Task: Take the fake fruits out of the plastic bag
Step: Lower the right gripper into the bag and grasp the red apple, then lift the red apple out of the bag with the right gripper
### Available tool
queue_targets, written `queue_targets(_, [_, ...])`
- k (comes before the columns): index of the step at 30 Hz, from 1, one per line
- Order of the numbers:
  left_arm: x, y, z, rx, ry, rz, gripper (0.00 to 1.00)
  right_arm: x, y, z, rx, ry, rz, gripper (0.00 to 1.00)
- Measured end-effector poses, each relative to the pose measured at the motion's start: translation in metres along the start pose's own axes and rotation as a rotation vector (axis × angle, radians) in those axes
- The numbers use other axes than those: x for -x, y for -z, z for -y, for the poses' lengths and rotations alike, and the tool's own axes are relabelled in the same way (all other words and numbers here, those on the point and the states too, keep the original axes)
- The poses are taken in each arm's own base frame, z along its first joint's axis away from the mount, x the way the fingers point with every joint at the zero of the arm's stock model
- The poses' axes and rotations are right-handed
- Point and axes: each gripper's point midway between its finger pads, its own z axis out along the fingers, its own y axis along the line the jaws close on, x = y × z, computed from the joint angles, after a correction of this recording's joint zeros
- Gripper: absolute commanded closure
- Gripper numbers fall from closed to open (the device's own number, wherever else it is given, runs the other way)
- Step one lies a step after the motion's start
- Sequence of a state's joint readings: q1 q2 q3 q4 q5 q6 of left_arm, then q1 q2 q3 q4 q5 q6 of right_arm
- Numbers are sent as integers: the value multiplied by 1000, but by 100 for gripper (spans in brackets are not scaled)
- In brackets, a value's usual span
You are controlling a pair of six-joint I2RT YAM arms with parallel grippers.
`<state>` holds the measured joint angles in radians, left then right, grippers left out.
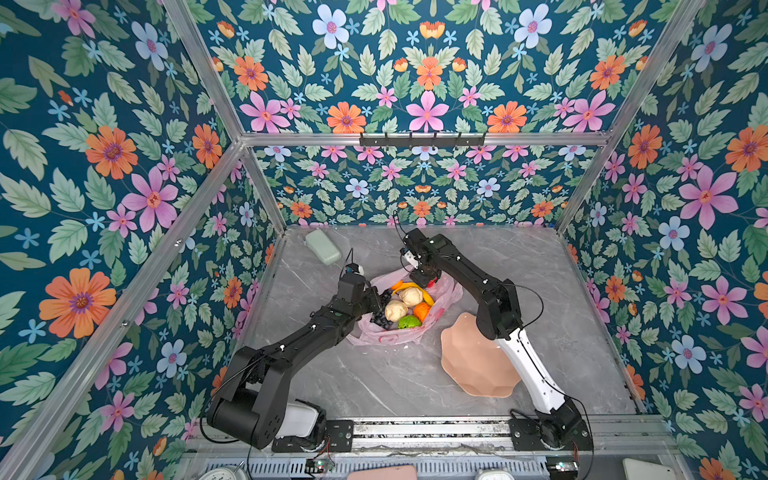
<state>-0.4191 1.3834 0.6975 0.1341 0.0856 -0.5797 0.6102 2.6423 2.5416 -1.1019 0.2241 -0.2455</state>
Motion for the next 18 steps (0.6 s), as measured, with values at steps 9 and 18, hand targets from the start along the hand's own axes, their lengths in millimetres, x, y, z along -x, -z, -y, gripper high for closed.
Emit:
queue_targets(9, [0, 0, 0, 0, 0, 1, 100, 2, 27, 1, 20, -20, 37, 44])
queue_targets(18, [3, 1, 1, 2, 23, 6, 100, -9, 81, -11, 115, -69, 130, 40])
